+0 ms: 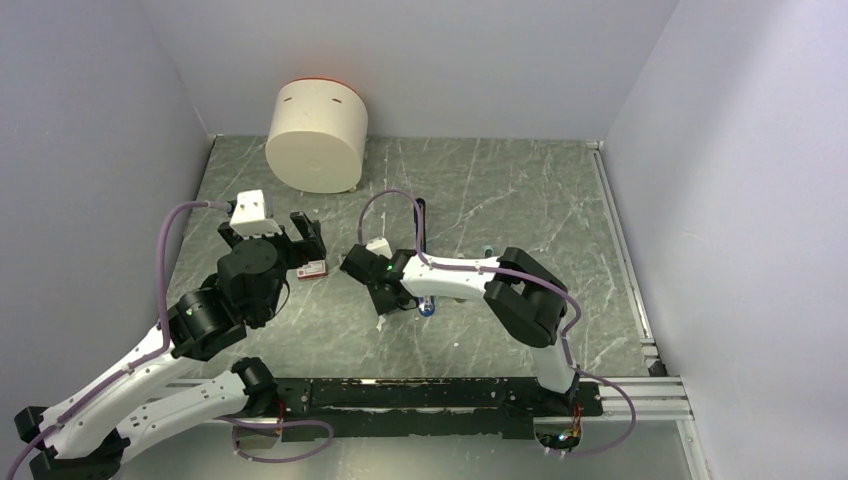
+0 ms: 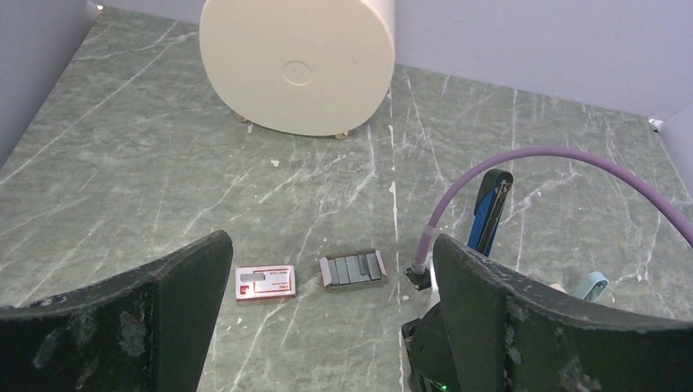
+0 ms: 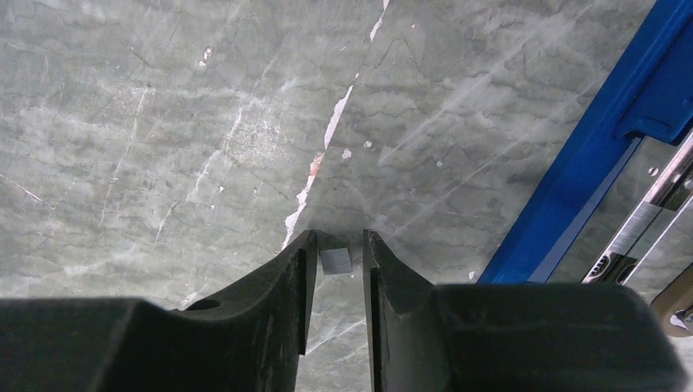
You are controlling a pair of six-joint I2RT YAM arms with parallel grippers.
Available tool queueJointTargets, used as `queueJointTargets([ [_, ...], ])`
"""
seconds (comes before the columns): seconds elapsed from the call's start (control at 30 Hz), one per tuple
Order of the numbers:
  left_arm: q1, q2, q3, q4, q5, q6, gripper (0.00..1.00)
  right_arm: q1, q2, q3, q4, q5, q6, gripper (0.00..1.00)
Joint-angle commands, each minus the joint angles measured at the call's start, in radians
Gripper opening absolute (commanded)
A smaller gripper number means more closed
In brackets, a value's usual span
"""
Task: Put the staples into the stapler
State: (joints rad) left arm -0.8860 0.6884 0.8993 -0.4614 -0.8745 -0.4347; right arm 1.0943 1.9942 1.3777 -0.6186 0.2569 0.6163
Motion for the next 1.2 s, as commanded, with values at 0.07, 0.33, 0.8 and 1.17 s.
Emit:
queueJointTargets([
  [0.07, 0.007, -0.003, -0.007, 0.003, -0.005, -0.010, 0.97, -0.008, 0.033, -0.012, -0.003, 0.011, -0.013, 0.30],
  [0.33, 0.006, -0.004, -0.007, 0.000, -0.006, -0.012, 0.97, -0.013, 0.023, -0.023, 0.002, 0.009, -0.002, 0.21],
  [0.8, 0.007, 0.001, -0.007, 0.005, 0.004, -0.012, 0.97, -0.031, -0.122, -0.052, 0.005, 0.128, 0.049, 0.21],
  [1.17, 0.007, 0.022, -0.002, 0.016, 0.032, -0.018, 0.97, -0.190, -0.346, -0.224, 0.030, 0.212, 0.079, 0.22],
])
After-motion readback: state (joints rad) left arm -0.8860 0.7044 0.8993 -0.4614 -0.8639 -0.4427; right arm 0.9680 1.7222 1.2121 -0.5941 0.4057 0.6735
